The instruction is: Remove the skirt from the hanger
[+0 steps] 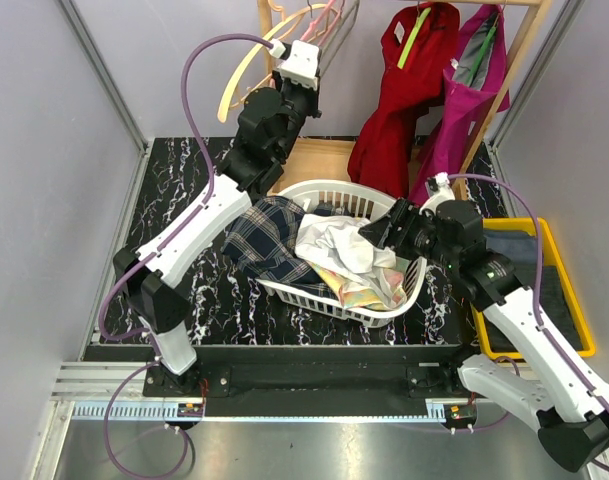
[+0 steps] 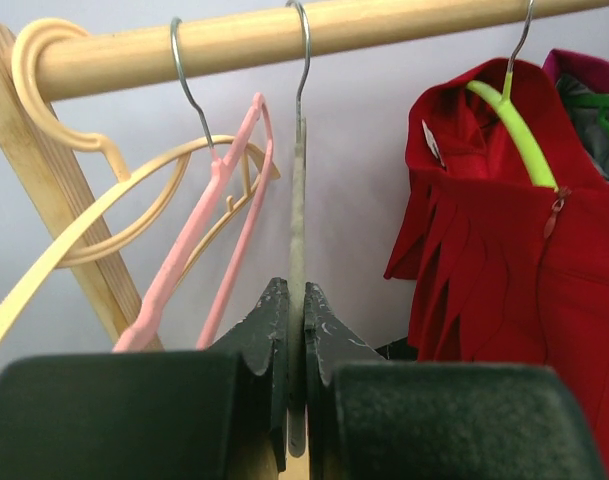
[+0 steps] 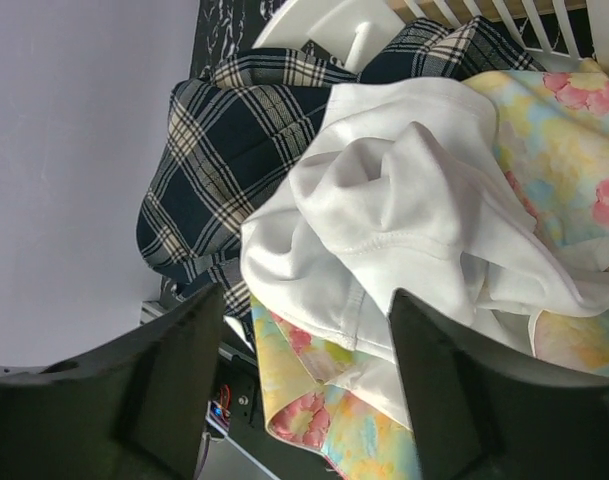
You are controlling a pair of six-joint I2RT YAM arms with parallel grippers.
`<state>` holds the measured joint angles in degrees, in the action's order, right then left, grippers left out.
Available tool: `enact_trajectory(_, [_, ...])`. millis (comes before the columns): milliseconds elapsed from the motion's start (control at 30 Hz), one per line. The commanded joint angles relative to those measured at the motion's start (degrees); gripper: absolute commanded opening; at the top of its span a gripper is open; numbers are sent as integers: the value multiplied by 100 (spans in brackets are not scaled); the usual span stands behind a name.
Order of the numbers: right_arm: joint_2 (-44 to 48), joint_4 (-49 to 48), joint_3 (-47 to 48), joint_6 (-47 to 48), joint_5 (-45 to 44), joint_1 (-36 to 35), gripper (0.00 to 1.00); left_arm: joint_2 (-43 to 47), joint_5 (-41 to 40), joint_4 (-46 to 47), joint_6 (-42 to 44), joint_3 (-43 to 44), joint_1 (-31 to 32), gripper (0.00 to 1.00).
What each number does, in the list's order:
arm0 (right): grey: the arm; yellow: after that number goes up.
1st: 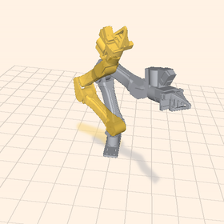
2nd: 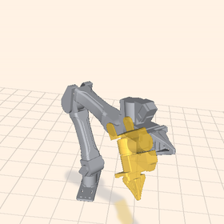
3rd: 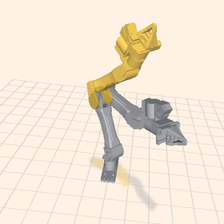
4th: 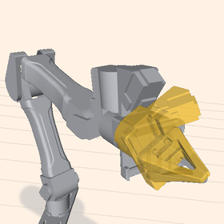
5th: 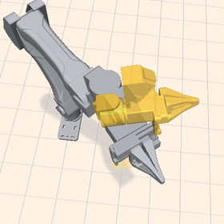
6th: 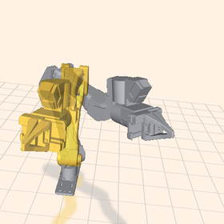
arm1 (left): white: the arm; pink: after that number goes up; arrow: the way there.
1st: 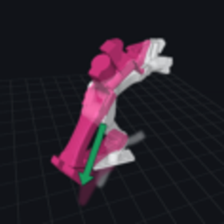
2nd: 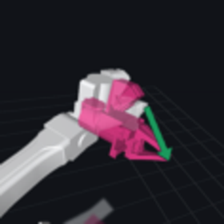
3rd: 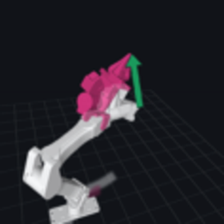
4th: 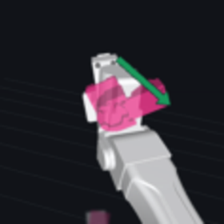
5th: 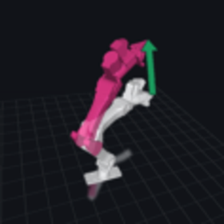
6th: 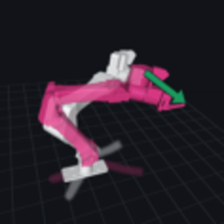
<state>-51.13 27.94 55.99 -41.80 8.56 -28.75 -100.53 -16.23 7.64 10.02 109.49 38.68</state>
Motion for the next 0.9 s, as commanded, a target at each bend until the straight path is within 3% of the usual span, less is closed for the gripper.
enact_trajectory(0, [209, -52, 404, -30, -47, 10, 81, 341, -232, 80, -62, -279, -44, 2])
enact_trajectory(33, [227, -61, 439, 5, -99, 10, 83, 385, -232, 19, -88, -288, -36, 22])
enact_trajectory(233, [236, -87, 677, 181, -319, 10, 92, 991, -249, -263, -18, -709, 69, 99])
enact_trajectory(400, [227, -114, 668, 190, -328, 10, 94, 1684, -258, -421, -35, -1096, 201, 99])
enact_trajectory(600, [349, -184, 536, 155, -337, 10, 95, 2178, -39, -439, 131, -808, 447, 99])
enact_trajectory(767, [499, -411, 160, 50, -276, 10, 95, 1775, 497, -439, 114, 88, 729, 99])
enact_trajectory(867, [744, -788, -218, 14, -232, 10, 94, 1301, 849, 122, 202, 169, 913, 99])
